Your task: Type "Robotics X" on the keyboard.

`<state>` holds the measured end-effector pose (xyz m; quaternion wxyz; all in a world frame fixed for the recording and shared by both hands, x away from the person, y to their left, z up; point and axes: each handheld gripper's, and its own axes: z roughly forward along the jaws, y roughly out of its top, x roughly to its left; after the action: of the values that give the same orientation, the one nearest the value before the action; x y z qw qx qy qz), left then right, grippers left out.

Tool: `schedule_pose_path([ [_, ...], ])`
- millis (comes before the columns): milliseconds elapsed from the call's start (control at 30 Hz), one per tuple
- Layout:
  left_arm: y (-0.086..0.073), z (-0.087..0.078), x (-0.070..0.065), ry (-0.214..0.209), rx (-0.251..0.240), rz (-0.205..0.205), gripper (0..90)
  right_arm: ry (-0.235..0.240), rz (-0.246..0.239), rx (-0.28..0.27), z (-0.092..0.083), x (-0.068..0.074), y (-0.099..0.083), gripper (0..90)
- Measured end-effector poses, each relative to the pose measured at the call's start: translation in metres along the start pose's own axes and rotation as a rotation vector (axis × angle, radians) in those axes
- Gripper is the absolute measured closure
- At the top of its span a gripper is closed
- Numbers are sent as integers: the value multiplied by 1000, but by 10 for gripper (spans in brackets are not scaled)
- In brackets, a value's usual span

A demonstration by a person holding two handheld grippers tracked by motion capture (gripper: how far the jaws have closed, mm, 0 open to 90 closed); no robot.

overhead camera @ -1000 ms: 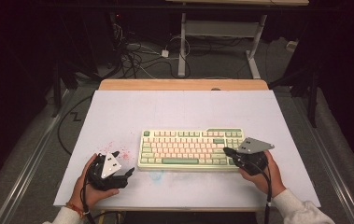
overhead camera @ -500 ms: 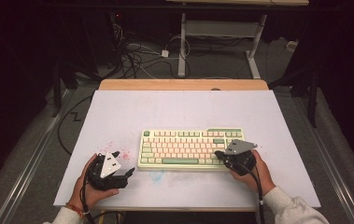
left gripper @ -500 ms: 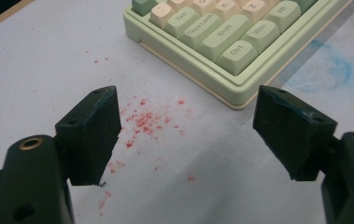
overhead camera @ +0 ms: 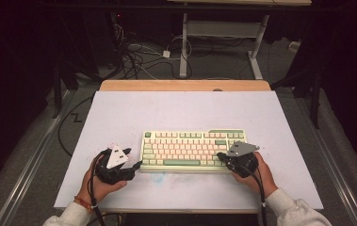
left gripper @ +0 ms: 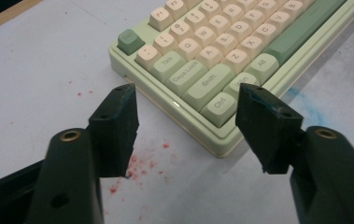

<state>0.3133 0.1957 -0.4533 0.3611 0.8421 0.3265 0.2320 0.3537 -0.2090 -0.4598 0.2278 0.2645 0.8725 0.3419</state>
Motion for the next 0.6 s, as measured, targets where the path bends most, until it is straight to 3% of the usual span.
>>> schedule_pose_path([
  [100,8,7,0,-10,14,2,460,1,5,-2,0,0,0,900],
  [167,11,8,0,-20,18,-1,463,0,3,-4,0,0,-1,900],
  [200,13,10,1,-32,17,1,537,0,1,-4,0,0,-1,900],
  [300,21,15,1,-50,21,5,621,0,2,-6,0,0,-1,900],
  [600,45,35,-4,-104,69,57,846,-2,-1,-7,0,0,-1,900],
])
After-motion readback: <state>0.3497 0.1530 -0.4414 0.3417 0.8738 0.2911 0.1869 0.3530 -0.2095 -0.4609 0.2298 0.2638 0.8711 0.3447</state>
